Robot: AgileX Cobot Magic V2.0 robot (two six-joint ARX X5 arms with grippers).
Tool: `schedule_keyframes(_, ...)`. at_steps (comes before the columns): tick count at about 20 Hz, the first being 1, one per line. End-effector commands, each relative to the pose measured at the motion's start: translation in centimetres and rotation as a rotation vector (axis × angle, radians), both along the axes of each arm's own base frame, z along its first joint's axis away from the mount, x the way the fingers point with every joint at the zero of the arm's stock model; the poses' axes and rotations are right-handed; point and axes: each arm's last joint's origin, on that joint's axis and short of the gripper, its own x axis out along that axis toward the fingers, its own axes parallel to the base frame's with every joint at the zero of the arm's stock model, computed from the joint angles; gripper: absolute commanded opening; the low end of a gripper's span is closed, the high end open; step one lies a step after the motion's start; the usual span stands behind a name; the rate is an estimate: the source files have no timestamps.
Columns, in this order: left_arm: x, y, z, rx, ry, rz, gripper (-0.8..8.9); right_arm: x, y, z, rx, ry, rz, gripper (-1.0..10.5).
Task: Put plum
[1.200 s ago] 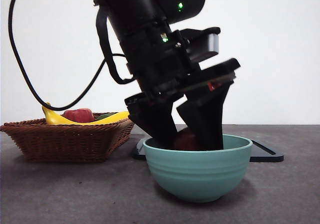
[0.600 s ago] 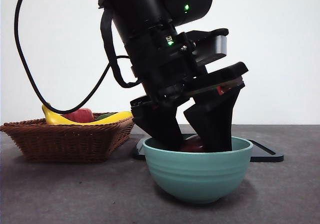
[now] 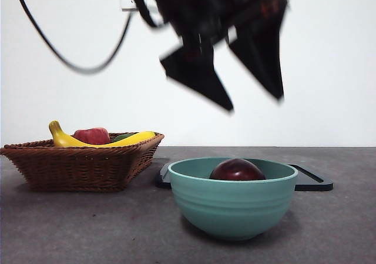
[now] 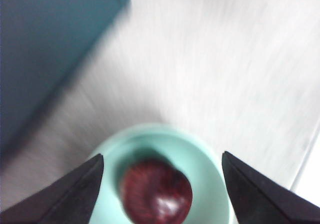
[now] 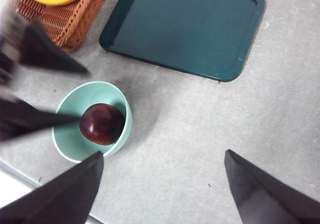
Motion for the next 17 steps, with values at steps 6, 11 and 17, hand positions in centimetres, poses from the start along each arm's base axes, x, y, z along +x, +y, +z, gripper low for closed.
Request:
schedule_keyframes(6, 0.0, 8.2, 8.8, -0.166, -0.161, 0.178, 3.81, 0.2, 0.0, 0.6, -0.003, -0.029, 0.009, 3.9)
schedule_keyframes(11, -1.9, 15.3, 11.7, -0.214, -0.240, 0.324, 3.82, 0.2, 0.0, 0.6, -0.003, -0.030, 0.009, 3.9)
schedule_keyframes(17, -6.3, 19.4, 6.6, -0.278, -0.122, 0.273, 3.80, 0.2, 0.1, 0.6, 0.011, -0.028, 0.022, 3.9)
